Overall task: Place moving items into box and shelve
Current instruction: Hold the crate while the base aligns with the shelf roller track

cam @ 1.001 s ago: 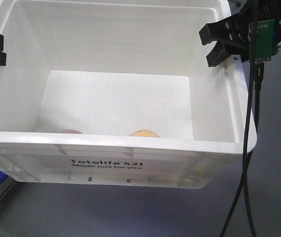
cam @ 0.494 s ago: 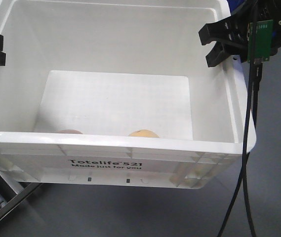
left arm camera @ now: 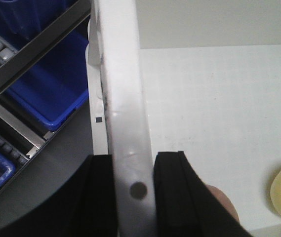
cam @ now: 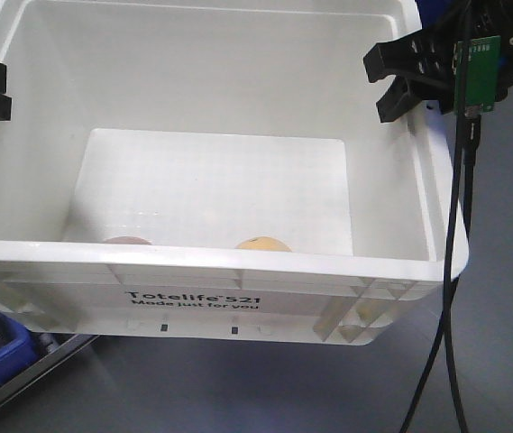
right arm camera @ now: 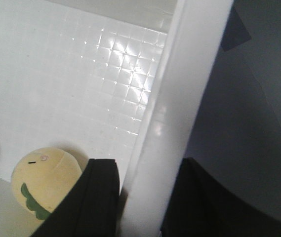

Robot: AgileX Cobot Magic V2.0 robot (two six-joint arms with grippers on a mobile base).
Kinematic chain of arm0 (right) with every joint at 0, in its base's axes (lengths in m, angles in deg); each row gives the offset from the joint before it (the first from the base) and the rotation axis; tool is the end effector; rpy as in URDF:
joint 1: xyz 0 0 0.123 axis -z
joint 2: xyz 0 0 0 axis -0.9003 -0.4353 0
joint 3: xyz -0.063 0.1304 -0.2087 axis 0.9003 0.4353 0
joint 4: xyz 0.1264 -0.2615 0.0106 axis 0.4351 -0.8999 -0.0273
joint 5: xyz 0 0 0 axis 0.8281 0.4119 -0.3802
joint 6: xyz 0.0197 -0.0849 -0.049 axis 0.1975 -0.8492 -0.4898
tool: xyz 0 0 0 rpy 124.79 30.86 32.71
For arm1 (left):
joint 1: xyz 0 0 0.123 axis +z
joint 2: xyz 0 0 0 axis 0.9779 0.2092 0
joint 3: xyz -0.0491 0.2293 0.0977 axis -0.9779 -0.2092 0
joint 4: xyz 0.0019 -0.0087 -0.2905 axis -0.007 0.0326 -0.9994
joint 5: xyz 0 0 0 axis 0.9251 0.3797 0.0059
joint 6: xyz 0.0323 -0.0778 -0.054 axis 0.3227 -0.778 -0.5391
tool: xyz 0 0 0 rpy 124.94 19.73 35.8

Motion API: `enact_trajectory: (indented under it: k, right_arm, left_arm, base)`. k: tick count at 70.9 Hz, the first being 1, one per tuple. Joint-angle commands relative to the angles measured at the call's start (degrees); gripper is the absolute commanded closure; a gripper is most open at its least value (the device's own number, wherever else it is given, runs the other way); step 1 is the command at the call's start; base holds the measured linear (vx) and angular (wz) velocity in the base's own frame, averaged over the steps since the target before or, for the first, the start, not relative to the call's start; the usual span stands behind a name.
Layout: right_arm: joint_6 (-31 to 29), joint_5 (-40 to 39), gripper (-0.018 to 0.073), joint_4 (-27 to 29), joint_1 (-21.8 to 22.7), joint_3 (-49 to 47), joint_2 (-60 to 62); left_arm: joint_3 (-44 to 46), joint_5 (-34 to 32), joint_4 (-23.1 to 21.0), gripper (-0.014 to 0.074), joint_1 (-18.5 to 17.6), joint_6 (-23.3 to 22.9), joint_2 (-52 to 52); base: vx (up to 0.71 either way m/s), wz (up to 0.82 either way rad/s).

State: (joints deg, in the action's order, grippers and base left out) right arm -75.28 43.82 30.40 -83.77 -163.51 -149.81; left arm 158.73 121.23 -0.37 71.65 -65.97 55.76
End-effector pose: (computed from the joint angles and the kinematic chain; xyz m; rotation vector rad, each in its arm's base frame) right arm 0.3221 0.1288 0.3679 -0.3437 2.6524 0.3289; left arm 0.2891 -0.0482 0.3695 0.0989 2.4554 -0.2870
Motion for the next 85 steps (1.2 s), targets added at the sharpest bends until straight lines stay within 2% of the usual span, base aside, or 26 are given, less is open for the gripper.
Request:
enact_trajectory:
  k: [1, 55, 85]
  right_arm:
    - [-1.8, -3.1, 0.0562, 7.5, -0.8, -2.5, 3.1]
    - [-1.8, -3.1, 0.0562, 7.5, -0.8, -2.5, 3.1]
    - [-1.8, -3.1, 0.0562, 7.5, -0.8, -2.5, 3.1]
  left_arm:
    - [2.4, -7.7, -7.0, 0.0601, -0.7, 0.0, -2.0]
    - [2.4, -7.7, -7.0, 0.0601, -0.7, 0.0, -2.0]
    - [2.4, -7.7, -7.0, 0.0601, -0.7, 0.0, -2.0]
  base:
    - [-0.02, 0.3]
    - [-0.01, 0.27]
    - [0.03, 0.41]
